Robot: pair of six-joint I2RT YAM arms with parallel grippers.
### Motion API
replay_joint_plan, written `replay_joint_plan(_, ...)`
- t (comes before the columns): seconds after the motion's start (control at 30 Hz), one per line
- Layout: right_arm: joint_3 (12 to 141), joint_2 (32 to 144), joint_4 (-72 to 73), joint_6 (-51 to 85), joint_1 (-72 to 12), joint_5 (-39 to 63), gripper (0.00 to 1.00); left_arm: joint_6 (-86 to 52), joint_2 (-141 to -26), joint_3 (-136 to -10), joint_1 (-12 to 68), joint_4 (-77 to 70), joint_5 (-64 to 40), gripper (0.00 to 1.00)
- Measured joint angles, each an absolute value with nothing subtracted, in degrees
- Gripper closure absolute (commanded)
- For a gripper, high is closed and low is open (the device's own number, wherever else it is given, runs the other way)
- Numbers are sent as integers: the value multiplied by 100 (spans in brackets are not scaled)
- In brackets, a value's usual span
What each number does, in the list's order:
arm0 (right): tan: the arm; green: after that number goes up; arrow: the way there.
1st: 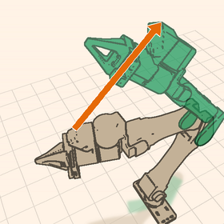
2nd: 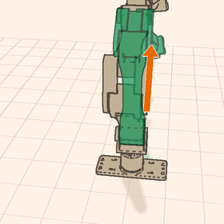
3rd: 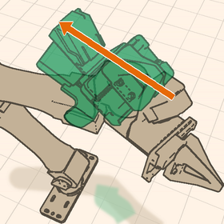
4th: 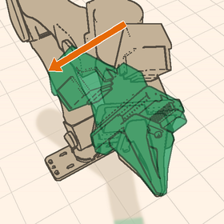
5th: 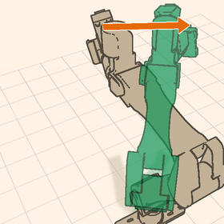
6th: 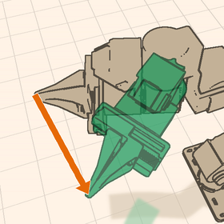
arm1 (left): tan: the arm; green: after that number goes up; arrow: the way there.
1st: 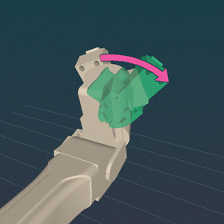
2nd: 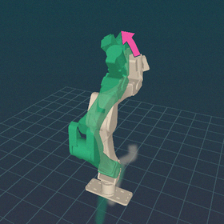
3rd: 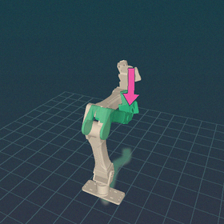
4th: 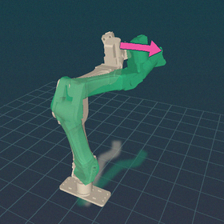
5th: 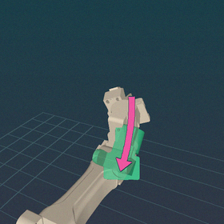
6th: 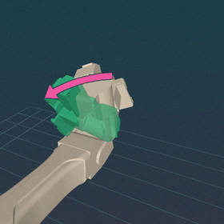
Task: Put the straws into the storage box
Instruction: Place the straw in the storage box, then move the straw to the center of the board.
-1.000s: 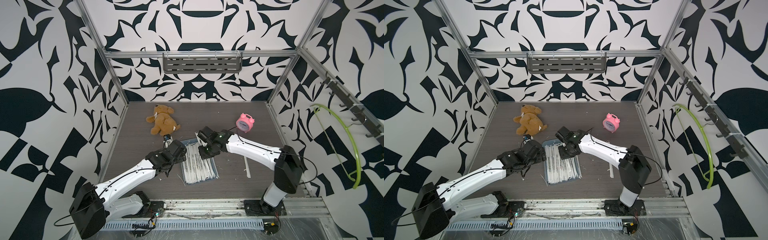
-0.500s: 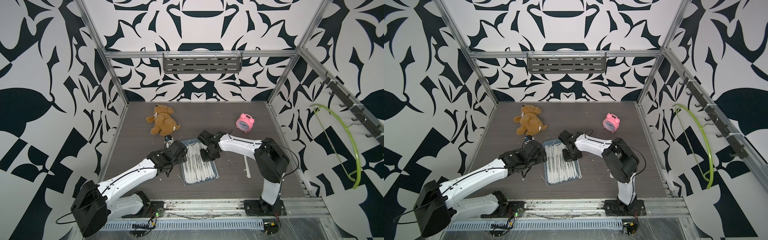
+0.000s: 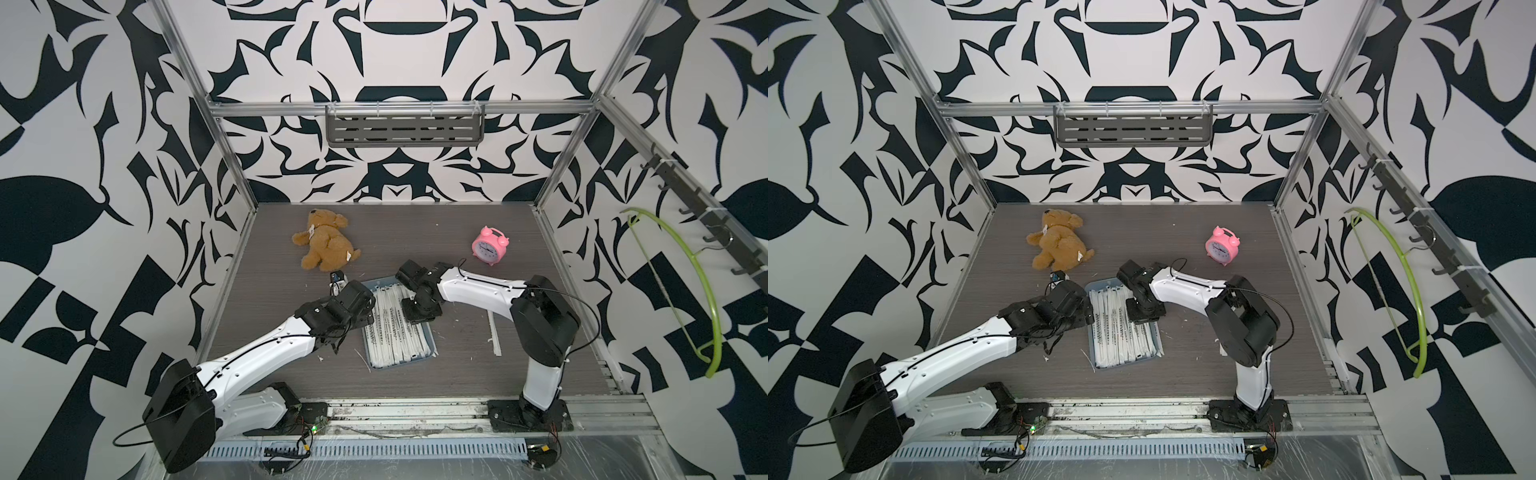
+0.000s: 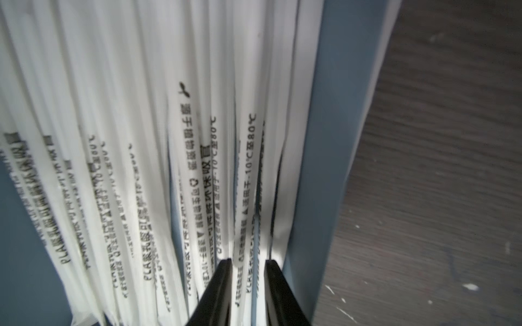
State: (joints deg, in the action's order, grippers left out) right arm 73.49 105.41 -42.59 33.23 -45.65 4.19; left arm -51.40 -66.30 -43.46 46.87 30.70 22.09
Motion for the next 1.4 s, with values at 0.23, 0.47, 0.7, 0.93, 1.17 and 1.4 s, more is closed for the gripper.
replay_joint_plan(0.23,6991,9321,-4383,3127,-3662,141,75,-4897,-6578,-4346,4689,2794,2047,16)
replay_joint_plan(0.47,6016,9024,-4517,2681,-2150,-314,69,-4528,-6646,-4445,4919,2250,1774,16)
replay_joint_plan(0.7,5470,9059,-4499,2477,-1706,-443,65,-4445,-6921,-4543,5030,1865,1623,16)
replay_joint_plan(0.93,5468,9389,-4254,2408,-1658,-580,69,-4431,-7015,-4550,5065,1839,1599,16)
replay_joint_plan(1.17,5452,9472,-4080,2425,-1658,-696,71,-4421,-7015,-4552,5065,1839,1601,16)
replay_joint_plan(1.4,5446,9216,-4158,2443,-1605,-812,69,-4405,-7022,-4552,5065,1815,1599,16)
